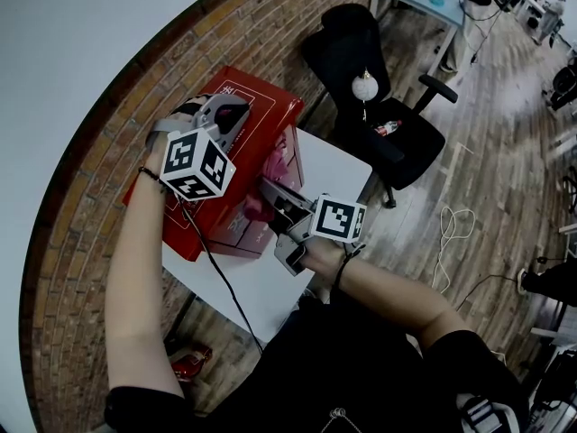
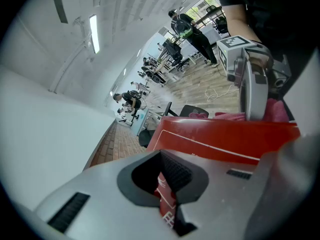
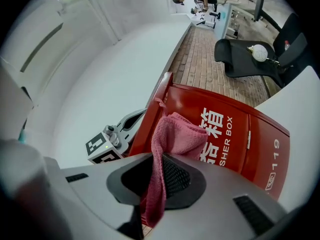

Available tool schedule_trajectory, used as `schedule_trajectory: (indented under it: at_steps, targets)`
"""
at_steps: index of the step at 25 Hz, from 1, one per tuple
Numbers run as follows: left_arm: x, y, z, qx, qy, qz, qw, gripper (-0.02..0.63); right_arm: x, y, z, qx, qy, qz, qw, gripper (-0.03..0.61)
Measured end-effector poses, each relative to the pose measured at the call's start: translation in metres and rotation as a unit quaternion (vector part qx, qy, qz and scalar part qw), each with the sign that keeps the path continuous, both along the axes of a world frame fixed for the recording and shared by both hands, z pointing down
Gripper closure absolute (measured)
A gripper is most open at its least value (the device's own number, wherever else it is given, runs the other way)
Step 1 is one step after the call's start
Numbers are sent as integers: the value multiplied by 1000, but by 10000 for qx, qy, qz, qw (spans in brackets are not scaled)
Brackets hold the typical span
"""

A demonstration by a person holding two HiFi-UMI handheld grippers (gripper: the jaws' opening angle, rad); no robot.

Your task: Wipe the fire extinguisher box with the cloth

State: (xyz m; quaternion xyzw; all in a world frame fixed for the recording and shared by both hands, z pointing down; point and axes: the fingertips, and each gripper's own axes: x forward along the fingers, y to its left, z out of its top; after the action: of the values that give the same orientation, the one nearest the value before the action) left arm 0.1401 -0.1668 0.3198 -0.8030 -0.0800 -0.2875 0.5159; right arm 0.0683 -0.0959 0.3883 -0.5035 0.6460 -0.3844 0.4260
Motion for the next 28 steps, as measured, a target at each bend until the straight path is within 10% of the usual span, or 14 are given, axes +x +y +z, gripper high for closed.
schedule_trajectory:
  at_steps: [28]
  targets:
    - [-2,0,-3,20,92,13,10000,589,-69,8,-25,118,-134,93,9998,516]
